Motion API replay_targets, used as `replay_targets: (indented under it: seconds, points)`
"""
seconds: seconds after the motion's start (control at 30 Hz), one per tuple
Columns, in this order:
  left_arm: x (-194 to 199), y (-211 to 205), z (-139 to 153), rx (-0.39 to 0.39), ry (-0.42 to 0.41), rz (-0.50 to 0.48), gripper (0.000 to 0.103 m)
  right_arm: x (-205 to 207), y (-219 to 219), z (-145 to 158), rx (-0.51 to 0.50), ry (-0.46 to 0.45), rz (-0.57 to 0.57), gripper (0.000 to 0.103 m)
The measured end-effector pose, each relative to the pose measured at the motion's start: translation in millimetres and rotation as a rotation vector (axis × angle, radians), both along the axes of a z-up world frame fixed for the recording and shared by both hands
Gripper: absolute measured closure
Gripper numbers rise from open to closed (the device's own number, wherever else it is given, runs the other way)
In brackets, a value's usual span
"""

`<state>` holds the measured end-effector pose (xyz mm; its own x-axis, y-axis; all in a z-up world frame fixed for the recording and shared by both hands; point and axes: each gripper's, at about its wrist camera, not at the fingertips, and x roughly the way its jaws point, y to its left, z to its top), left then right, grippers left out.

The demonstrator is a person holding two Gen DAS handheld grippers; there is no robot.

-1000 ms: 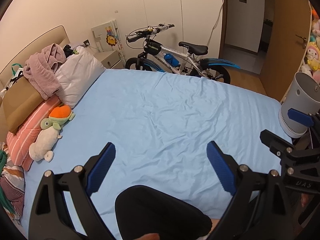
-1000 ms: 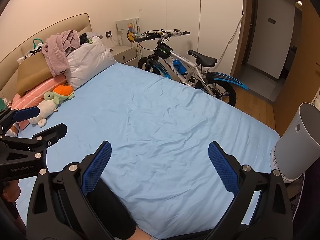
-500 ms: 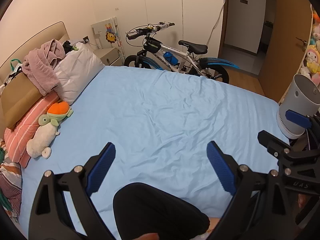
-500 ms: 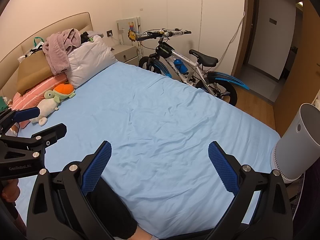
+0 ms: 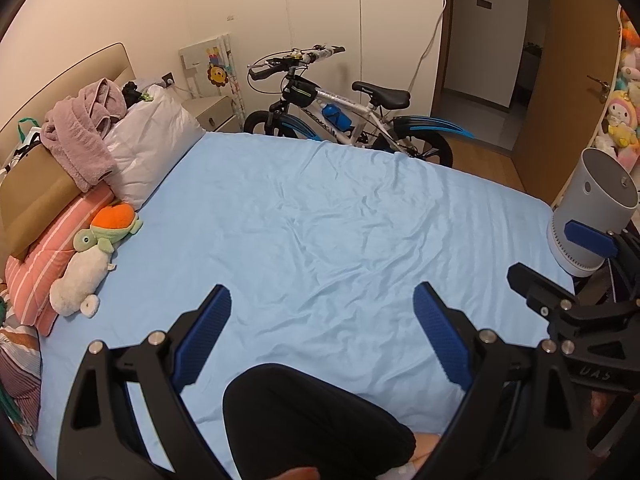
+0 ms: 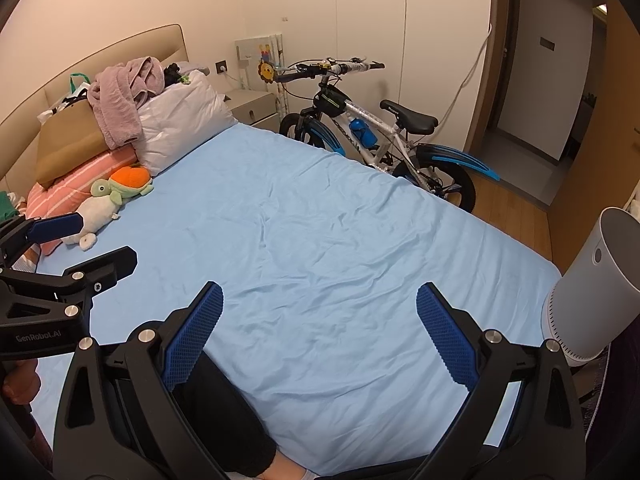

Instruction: Collect trash

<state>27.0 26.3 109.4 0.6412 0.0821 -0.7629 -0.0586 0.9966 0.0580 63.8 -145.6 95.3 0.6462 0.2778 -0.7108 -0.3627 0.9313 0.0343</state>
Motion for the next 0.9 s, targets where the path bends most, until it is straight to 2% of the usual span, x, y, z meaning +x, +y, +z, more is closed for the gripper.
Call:
replay_targets:
  seconds: [0.9]
  points:
    - [-3.1,-1.4,2.9,-0.002,-0.007,-0.010,0.011,-6.5,0.8,3.8,-0.002,-0.004,0.005,0.009]
